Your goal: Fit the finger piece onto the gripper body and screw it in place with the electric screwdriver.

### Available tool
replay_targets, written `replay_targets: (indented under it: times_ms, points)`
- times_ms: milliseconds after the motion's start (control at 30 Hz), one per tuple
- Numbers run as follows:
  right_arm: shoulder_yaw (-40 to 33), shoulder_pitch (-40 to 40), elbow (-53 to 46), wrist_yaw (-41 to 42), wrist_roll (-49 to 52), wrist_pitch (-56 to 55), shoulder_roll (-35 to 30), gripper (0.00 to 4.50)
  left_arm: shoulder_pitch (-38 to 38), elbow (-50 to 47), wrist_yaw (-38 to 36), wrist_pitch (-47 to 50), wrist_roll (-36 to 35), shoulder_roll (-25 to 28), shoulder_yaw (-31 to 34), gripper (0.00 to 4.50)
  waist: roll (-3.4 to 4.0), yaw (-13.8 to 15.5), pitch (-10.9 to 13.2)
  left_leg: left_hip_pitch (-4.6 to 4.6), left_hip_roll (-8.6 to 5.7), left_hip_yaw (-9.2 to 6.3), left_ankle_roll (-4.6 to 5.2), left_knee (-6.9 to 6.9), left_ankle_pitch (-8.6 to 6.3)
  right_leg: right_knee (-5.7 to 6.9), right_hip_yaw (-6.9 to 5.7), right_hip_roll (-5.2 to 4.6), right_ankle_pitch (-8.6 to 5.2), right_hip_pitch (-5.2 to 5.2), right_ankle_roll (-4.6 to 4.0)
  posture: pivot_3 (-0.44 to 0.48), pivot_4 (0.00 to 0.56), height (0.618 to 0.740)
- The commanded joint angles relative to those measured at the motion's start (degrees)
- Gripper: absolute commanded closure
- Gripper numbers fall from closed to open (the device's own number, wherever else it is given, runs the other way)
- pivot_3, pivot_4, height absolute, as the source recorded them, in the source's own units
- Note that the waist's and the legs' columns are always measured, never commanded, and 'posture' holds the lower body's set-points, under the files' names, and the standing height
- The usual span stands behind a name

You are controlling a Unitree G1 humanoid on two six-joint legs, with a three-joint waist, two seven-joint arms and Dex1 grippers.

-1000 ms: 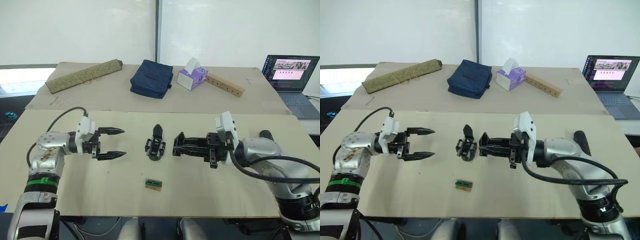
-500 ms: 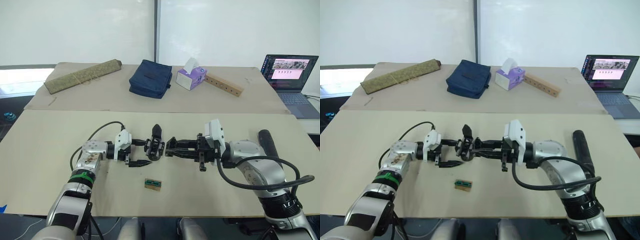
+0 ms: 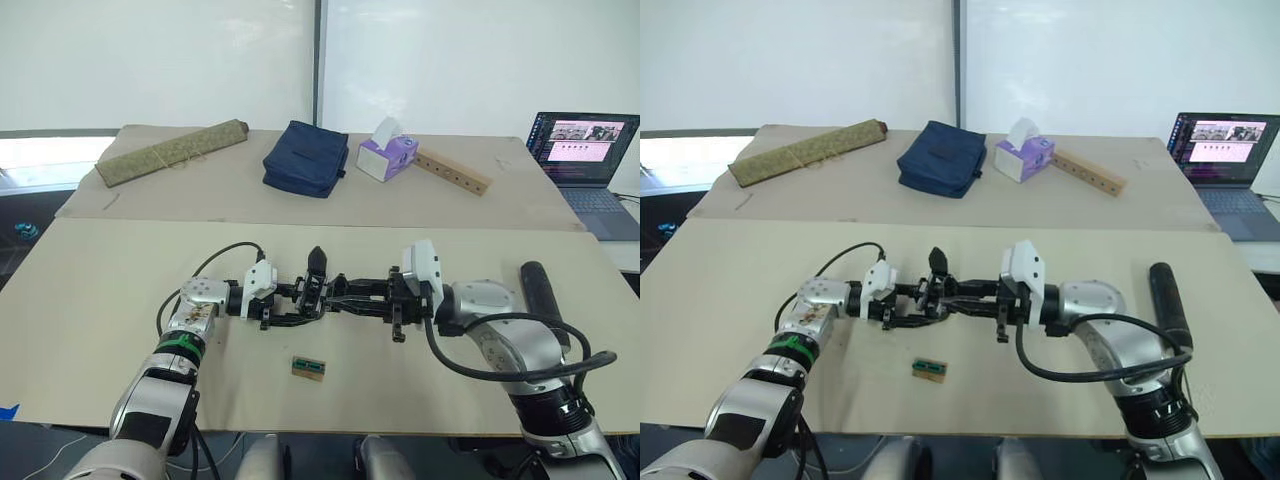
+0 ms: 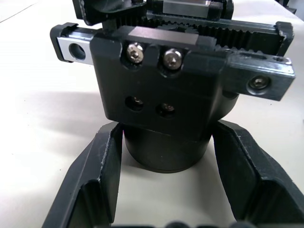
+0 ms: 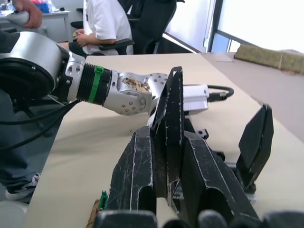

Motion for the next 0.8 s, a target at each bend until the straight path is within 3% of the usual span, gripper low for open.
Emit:
replay_targets:
  times_ms: [33, 300, 800]
  points:
    - [2.1, -3.1, 2.1, 0.5, -2.2, -3.9, 2.5, 4.17, -0.3, 2.3, 0.8, -0.4, 2.5, -0.5, -1.2, 2.19, -0.01, 0.1, 0.0, 0.02, 0.0, -0.01, 0.0, 0.01, 0.0, 0.08, 0.0, 0.01, 0.0, 0.0, 0.0, 0.0, 0.15, 0.74]
    - [5.3, -6.6, 10.2, -0.1, -7.7, -6.4, 6.3, 4.17, -0.9, 2.7, 0.7, -0.7, 3.0, -1.1, -1.5, 2.19, 0.0, 0.2, 0.0, 0.0, -0.02, -0.01, 0.0, 0.18, 0.0, 0.28, -0.01, -0.02, -0.01, -0.01, 0.0, 0.0, 0.15, 0.74]
    - [7.6, -6.8, 12.3, -1.5, -12.0, -2.8, 6.6, 4.17, 0.2, 1.1, 0.2, 0.4, 3.3, -0.4, -1.9, 2.19, 0.01, 0.1, 0.0, 0.0, -0.01, -0.03, 0.01, 0.21, 0.0, 0.31, -0.02, -0.01, -0.01, -0.02, 0.01, 0.0, 0.15, 0.74]
